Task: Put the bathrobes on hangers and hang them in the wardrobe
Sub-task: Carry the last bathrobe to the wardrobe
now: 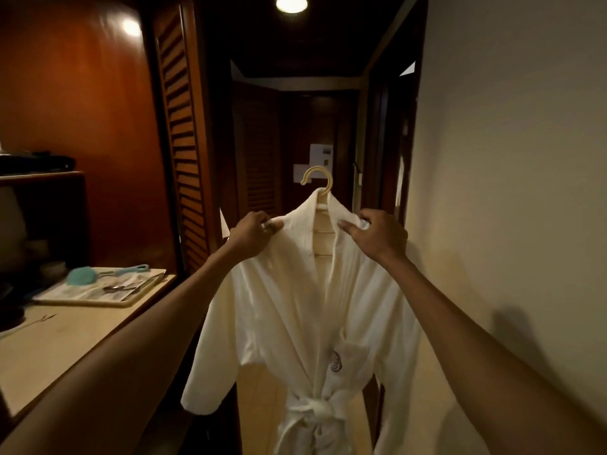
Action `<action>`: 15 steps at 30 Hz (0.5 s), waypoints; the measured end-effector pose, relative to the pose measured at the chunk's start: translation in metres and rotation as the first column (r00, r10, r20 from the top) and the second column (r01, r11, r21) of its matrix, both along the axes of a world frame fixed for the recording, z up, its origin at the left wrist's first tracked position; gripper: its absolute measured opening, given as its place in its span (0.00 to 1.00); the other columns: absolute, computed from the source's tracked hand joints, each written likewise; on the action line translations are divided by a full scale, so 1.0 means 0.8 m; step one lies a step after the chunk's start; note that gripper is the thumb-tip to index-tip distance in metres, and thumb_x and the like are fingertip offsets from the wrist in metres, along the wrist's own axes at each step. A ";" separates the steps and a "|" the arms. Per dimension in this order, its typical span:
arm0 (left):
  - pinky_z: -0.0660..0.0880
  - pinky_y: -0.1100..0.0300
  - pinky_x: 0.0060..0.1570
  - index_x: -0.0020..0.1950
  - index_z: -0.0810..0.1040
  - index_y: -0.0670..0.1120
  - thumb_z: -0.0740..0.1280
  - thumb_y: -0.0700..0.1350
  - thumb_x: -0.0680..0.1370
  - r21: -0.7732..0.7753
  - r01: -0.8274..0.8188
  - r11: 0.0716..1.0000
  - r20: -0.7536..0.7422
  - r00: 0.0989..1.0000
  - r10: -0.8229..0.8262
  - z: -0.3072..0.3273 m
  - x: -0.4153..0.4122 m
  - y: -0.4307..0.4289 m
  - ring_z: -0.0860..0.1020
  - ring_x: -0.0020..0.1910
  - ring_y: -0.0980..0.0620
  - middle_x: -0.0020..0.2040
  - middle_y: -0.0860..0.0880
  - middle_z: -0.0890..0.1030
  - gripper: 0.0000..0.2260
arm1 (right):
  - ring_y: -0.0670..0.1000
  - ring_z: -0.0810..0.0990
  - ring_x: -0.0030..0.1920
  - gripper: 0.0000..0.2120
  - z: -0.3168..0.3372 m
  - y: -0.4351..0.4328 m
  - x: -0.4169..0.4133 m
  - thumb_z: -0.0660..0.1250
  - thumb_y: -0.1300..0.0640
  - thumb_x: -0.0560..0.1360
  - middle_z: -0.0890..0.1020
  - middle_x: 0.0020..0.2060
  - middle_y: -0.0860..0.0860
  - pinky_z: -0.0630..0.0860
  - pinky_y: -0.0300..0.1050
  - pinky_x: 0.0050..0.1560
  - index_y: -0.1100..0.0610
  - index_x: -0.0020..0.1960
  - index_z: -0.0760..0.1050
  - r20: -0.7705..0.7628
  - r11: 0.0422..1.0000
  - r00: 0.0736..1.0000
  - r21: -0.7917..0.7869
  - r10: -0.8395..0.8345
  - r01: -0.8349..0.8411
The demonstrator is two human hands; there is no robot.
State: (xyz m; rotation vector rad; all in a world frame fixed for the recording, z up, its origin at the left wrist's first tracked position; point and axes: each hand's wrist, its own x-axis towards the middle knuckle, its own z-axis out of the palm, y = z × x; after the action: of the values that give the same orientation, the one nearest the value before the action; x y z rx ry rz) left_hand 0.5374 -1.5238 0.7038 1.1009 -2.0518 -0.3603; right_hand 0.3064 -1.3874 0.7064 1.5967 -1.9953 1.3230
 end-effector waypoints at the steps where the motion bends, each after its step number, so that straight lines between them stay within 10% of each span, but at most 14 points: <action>1: 0.79 0.45 0.49 0.46 0.77 0.48 0.64 0.57 0.80 0.005 0.015 1.000 -0.002 1.000 -0.015 -0.004 -0.011 -0.023 0.79 0.43 0.48 0.43 0.49 0.79 0.13 | 0.43 0.71 0.31 0.17 -0.005 -0.022 -0.011 0.68 0.36 0.72 0.74 0.30 0.43 0.57 0.38 0.29 0.49 0.38 0.73 0.005 1.000 1.000 -0.007 0.006 -0.006; 15: 0.75 0.48 0.48 0.46 0.80 0.43 0.63 0.55 0.78 0.104 0.030 0.994 -0.013 0.999 -0.029 -0.026 -0.211 -0.381 0.77 0.45 0.46 0.43 0.48 0.78 0.15 | 0.49 0.78 0.37 0.14 -0.027 -0.400 -0.212 0.69 0.37 0.71 0.78 0.33 0.44 0.70 0.43 0.39 0.47 0.40 0.77 0.002 0.999 1.000 0.046 -0.009 0.009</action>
State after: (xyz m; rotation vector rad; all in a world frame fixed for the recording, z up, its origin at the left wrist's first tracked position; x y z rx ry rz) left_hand 0.3688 -1.8289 0.6828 1.1284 -2.0602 -0.4923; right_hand 0.1369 -1.7075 0.6848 1.6046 -2.0458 1.2850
